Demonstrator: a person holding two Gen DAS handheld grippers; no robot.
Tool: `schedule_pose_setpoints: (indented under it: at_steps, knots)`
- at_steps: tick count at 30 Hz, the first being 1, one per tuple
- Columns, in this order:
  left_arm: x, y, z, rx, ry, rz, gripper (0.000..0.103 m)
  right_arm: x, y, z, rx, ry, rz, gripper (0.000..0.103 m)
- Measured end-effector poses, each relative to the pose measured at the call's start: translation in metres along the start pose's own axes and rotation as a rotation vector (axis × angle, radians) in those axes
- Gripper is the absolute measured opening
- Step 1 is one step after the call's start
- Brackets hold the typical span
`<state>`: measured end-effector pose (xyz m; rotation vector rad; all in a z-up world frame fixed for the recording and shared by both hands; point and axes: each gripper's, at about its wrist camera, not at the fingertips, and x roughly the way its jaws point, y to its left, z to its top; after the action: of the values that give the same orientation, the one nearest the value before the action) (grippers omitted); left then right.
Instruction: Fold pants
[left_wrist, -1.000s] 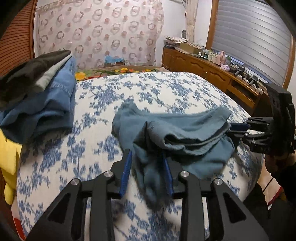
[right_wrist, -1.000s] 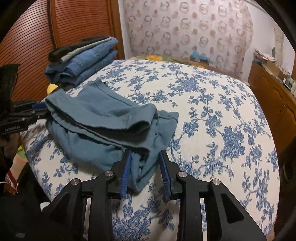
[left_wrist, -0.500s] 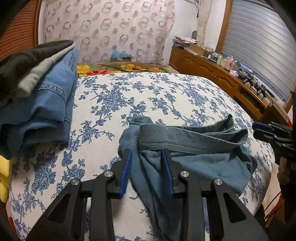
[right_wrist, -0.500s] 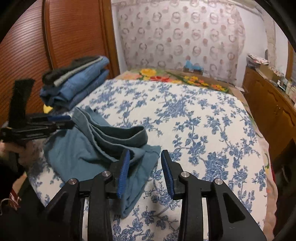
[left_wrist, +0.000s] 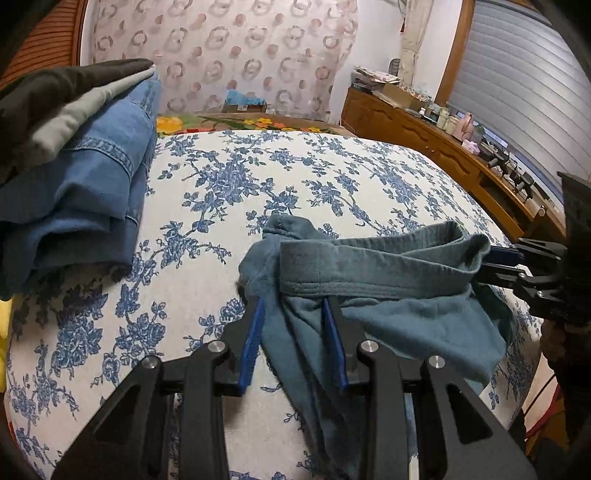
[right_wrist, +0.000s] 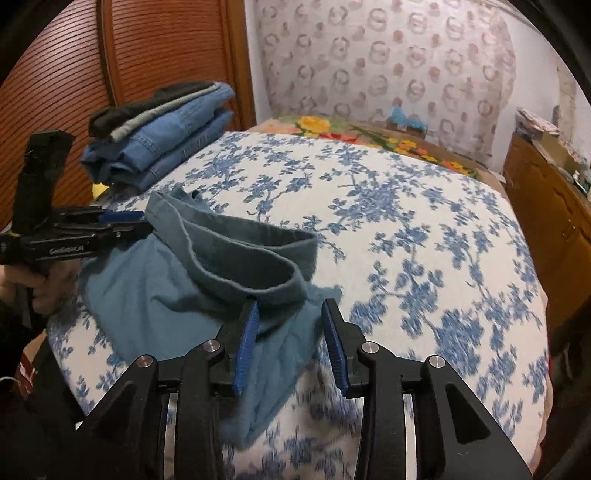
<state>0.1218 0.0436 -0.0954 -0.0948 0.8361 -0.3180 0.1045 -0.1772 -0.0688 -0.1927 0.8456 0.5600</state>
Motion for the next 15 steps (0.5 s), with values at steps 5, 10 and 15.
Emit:
schedule_pose_setpoints:
  at_steps: [5, 10, 15]
  knots:
    - [0.000, 0.002, -0.002, -0.012, -0.001, -0.011, 0.032, 0.013, -0.001, 0.015, 0.005, 0.018, 0.076, 0.011]
    - [-0.001, 0.003, -0.001, -0.012, -0.002, -0.012, 0.032, 0.009, -0.010, 0.024, 0.061, -0.059, 0.011, 0.004]
    - [-0.001, 0.003, -0.002, -0.014, -0.004, -0.013, 0.032, 0.014, -0.012, 0.029, 0.088, -0.056, -0.024, 0.005]
